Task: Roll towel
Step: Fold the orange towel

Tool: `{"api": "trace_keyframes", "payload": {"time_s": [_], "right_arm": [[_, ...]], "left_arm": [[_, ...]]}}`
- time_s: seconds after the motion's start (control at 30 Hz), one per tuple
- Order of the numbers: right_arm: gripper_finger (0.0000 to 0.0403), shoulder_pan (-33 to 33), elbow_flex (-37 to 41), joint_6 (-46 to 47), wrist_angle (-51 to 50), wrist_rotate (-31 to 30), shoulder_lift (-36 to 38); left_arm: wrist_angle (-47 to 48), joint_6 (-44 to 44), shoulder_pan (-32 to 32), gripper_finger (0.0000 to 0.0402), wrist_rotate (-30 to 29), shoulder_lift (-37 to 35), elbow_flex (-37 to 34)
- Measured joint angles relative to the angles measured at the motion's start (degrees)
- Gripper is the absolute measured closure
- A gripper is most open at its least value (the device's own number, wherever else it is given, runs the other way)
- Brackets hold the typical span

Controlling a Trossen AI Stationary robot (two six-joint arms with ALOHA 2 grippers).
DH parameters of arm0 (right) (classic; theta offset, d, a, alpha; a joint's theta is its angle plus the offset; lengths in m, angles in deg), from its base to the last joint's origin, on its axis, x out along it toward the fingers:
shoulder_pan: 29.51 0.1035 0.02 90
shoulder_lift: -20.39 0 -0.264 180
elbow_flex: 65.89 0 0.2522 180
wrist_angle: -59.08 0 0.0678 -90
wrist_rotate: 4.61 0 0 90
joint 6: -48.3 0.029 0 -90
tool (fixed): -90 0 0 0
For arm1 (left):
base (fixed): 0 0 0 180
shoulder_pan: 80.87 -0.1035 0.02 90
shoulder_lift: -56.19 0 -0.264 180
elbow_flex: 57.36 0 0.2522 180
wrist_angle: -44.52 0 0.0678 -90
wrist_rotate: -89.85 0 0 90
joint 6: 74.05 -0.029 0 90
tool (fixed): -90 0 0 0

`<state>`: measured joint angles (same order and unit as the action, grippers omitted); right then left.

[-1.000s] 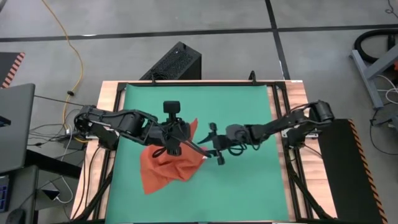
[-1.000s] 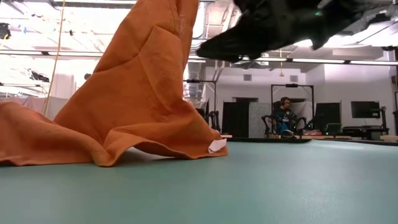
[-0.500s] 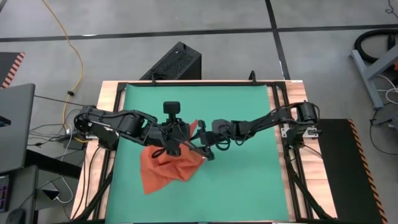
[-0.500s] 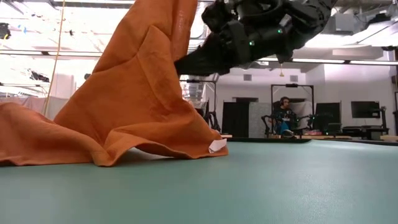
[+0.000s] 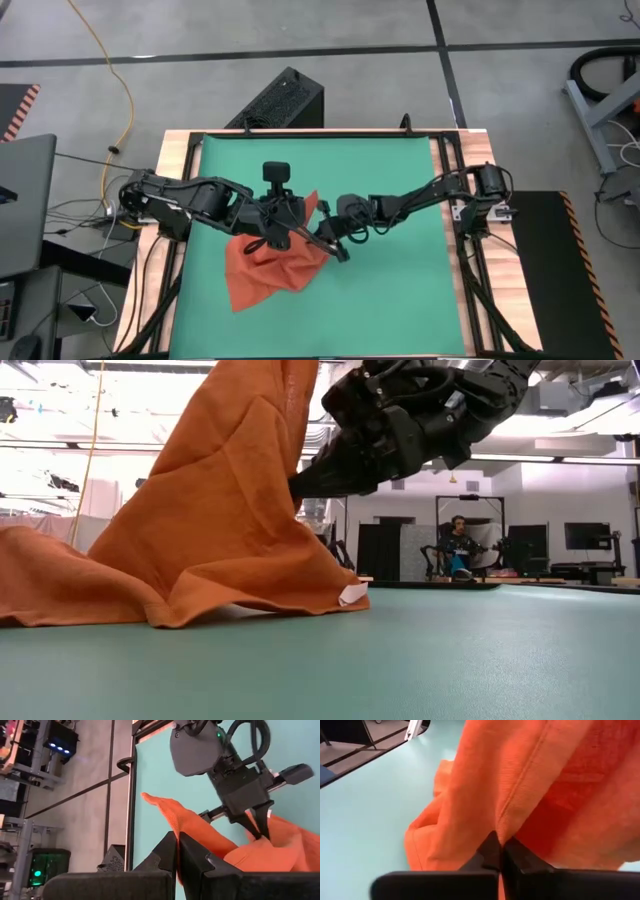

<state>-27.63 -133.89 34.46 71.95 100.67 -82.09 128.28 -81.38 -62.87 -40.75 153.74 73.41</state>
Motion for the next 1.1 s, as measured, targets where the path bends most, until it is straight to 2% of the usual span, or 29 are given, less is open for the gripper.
{"api": "trace_keyframes", "payload": {"time_s": [0.1, 0.17, 0.27, 0.37, 0.47, 0.63, 0.87, 1.03, 1.1], "right_arm": [[0.0393, 0.53, 0.0, 1.94, -0.92, -0.87, 0.0], [0.0396, 1.36, -0.02, 3.32, -2.35, -5.28, 0.43], [0.0397, 3.27, -0.13, 4.72, -7.4, -17.87, 2.1], [0.0398, 5.56, -0.13, 6.86, -14.47, -32.59, 5.21], [0.04, 8.0, -0.01, 9.31, -21.59, -44.72, 9.57], [0.04, 11.2, 0.0, 14.44, -31.5, -60.04, 18.09], [0.04, 12.38, 0.0, 13.36, -36.76, -74.4, 28.82], [0.04, 9.2, 0.0, 4.07, -35.64, -82.72, 34.49], [0.04, 6.57, 0.0, -1.37, -33.57, -84.24, 35.97]], "left_arm": [[0.0, 0.25, -0.04, 0.0401, -4.44, 0.0, 0.0], [0.0, 1.18, -0.17, 0.0401, -8.13, 0.02, 0.0], [0.06, 3.96, -0.76, 0.0401, -13.24, 0.02, -0.02], [0.06, 8.44, -2.66, 0.0401, -15.01, -0.04, -0.02], [1.15, 13.02, -5.33, 0.0401, -15.37, -0.15, -0.02], [3.9, 19.62, -11.08, 0.0401, -15.23, -0.31, -0.02], [3.24, 18.56, -20.94, 0.0401, -13.88, -0.31, -0.02], [-0.33, 16.37, -27.74, 0.0401, -10.49, -0.28, -0.02], [-3.43, 14.12, -30.28, 0.0402, -7.88, -0.28, -0.02]]}}
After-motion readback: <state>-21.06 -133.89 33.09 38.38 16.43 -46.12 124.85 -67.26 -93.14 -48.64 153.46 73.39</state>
